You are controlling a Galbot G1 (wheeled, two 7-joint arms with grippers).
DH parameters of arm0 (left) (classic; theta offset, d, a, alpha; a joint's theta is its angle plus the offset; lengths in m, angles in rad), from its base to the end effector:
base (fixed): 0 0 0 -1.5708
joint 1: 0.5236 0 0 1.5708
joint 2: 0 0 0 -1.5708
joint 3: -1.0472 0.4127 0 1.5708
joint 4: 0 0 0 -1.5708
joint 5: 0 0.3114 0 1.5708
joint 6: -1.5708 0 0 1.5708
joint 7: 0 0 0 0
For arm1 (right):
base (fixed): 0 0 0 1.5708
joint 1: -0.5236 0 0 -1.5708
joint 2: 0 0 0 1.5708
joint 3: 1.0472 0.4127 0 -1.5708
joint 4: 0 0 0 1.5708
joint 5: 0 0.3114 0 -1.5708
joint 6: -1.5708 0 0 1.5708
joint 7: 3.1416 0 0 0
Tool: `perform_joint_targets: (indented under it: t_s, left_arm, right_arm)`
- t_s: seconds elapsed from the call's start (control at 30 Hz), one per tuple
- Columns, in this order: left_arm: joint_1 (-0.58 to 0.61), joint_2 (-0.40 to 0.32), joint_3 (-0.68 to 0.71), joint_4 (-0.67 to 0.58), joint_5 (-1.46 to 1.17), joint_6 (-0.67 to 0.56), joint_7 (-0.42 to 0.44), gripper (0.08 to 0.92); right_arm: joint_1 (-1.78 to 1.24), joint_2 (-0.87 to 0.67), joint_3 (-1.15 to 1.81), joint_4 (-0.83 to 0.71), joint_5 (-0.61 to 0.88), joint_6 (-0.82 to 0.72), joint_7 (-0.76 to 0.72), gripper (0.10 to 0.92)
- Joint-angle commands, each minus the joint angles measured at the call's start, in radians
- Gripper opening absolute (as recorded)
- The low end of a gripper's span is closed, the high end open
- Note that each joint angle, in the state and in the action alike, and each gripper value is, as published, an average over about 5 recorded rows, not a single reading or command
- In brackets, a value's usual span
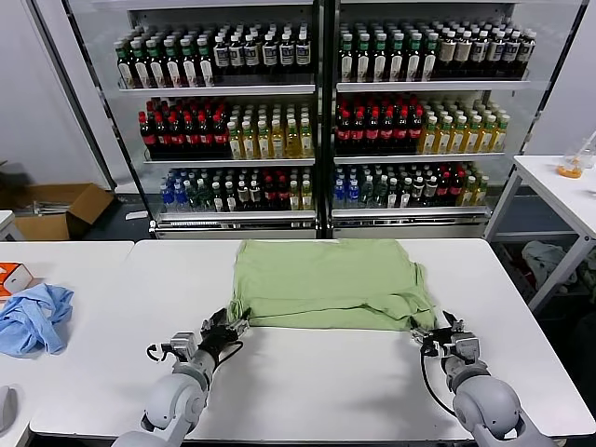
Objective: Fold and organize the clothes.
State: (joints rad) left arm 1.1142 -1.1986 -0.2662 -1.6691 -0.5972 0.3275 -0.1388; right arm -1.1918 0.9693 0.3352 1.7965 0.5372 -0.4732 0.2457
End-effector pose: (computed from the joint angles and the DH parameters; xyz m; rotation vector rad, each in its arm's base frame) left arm 0.2733 0.0655 -0.4039 -0.2307 -2.6875 0.2331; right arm 0.2496 -0.1472 -0.3546 0.0427 -2.6250 0.2042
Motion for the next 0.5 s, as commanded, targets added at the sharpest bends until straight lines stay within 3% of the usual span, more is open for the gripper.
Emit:
perform_joint_targets:
  t_s: [0.03, 0.5]
  left_arm:
    - [0.0, -0.003, 0.006, 0.016, 0.01, 0.004, 0.0, 0.53]
    - [0.041, -0.014, 0.004, -0.041, -0.026, 0.007, 0.027, 0.134]
  right_arm:
    - [0.003, 0.001, -0.003, -0.013, 0.061, -0.024, 0.002, 0.545]
    - [-0.058, -0.033, 0.013, 0.055, 0.061, -0.003, -0.015, 0.16]
